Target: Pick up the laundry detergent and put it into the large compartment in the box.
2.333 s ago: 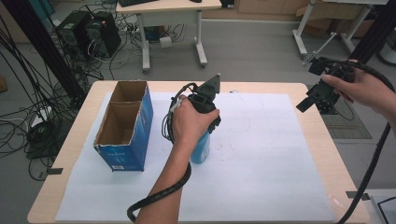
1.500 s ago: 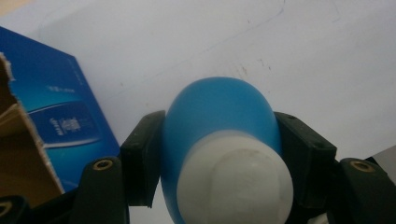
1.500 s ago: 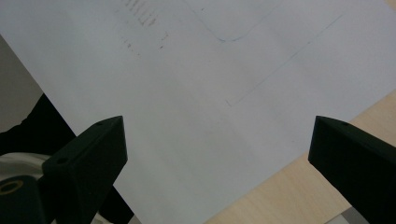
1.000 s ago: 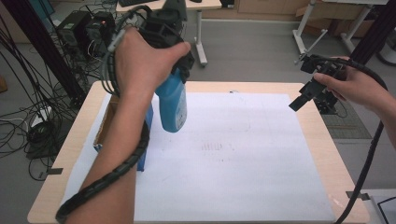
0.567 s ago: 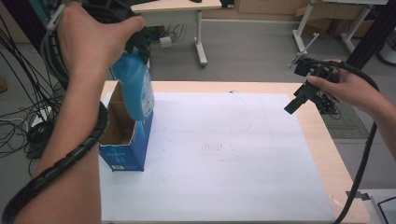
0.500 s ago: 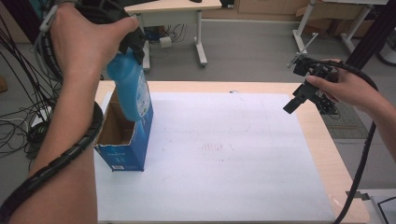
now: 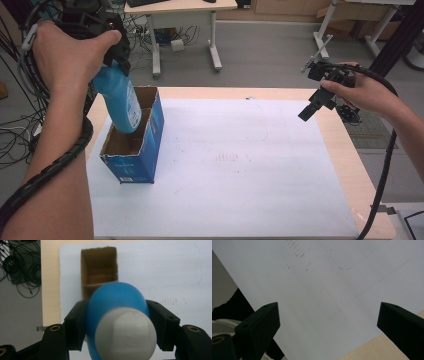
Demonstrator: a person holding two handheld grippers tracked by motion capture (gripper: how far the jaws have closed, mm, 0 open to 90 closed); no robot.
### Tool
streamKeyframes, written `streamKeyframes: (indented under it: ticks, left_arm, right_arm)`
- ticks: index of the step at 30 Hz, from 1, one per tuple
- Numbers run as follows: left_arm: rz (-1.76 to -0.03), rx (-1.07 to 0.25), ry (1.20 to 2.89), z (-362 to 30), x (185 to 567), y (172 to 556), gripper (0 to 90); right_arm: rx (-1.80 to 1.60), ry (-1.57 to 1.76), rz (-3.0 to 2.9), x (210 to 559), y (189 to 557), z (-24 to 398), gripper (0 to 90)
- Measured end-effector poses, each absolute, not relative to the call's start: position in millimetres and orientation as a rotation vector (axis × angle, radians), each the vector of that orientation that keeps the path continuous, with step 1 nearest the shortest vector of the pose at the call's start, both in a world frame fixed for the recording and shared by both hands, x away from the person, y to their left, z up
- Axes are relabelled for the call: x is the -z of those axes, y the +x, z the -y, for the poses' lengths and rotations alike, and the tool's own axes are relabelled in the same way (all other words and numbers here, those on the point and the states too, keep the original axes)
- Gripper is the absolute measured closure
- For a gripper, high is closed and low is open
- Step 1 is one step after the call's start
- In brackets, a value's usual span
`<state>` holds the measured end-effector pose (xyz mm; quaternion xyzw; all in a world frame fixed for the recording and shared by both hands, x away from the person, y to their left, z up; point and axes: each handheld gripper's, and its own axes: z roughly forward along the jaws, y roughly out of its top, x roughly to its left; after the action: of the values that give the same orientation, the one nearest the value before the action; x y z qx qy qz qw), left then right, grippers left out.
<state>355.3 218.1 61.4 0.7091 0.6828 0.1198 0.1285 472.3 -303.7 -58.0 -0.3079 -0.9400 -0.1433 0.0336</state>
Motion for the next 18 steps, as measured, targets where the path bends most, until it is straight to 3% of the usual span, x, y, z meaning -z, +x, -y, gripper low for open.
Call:
streamKeyframes:
  ticks: [18]
  left_arm:
    - [-2.037,-0.286,2.063,-236,-4,369,38.3]
  right_arm:
    - [0.409,-0.962,2.893,57,468,303,4.7]
